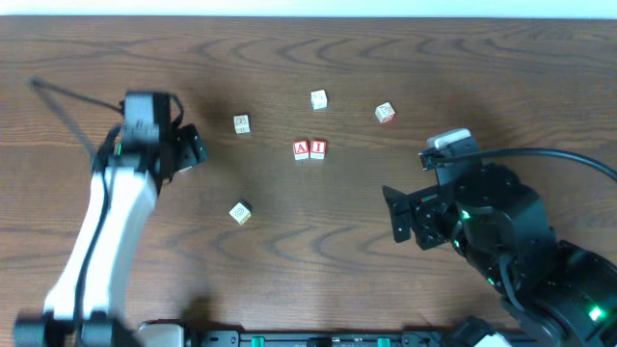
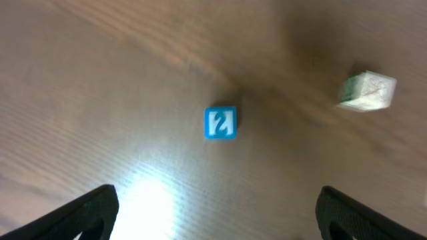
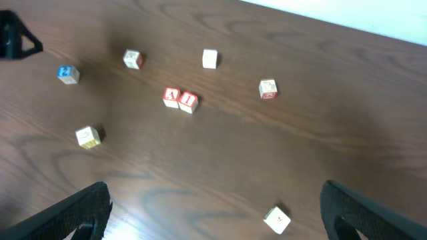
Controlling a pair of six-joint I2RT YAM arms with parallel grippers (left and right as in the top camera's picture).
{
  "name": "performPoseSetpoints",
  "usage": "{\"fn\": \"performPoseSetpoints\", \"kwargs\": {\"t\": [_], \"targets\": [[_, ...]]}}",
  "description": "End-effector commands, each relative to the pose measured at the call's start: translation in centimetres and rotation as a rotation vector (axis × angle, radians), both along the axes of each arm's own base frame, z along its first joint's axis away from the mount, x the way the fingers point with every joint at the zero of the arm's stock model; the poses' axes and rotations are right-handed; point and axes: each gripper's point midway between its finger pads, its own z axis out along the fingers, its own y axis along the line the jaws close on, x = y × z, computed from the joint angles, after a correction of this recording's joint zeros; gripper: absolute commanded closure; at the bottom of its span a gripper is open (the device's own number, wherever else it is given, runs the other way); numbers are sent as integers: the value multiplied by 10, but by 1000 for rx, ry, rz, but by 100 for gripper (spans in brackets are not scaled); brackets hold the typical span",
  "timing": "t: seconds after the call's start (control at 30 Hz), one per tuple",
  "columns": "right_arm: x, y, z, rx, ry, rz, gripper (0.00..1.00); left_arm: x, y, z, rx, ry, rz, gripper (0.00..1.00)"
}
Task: Spell out Ai2
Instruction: 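Grasp the blue '2' block with the left gripper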
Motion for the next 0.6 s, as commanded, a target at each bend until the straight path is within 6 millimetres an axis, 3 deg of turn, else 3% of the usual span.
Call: {"fn": "performPoseSetpoints", "kwargs": {"t": [0.0, 0.27, 0.57], "targets": [[4, -9, -5, -41, 6, -29, 1, 22, 3, -6, -11, 64, 52, 4], [7, -24, -17, -79, 59, -85, 1, 43, -2, -57, -92, 224, 91, 4], [12, -42, -22, -95, 88, -156, 1, 37, 9, -101, -177, 335, 162, 0]]}}
